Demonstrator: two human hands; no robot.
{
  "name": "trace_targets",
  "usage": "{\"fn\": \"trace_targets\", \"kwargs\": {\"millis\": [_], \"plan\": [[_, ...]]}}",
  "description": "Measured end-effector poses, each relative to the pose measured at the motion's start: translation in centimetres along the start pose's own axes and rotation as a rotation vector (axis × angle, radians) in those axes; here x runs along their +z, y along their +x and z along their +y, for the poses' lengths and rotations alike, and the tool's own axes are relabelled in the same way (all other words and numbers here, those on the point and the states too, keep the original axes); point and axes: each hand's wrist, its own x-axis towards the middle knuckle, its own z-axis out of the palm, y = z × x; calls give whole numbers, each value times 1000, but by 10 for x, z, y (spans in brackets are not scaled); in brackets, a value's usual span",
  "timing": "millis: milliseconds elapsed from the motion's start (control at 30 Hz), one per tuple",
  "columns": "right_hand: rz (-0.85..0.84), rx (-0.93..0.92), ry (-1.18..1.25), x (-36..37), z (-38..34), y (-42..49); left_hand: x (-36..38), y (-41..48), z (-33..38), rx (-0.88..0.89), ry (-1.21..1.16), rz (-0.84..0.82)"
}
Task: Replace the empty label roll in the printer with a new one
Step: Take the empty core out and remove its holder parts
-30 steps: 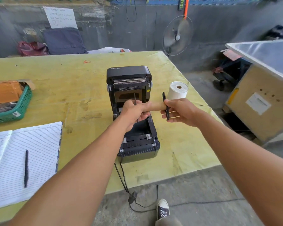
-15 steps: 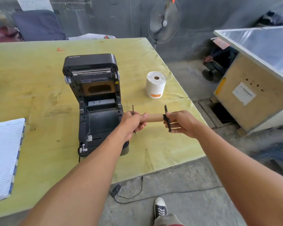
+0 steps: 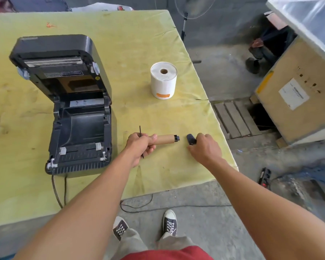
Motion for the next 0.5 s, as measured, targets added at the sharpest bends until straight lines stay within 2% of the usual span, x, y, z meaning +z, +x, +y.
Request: {"fn": "trace_targets", "kwargs": {"millis": [233,367,433,500], "plan": [[-34,-11,19,-2,4,8,3,8,-6,-27,-40,-11],[142,-5,44,-7,-1,10,3,8,-9,-54,-42,-21],[68,36,317,-13,-10,13,1,7,-7,-64,-56,-20],[-201,109,748,-17,-20,13,0,7,-5,-64,-70,-23]]}}
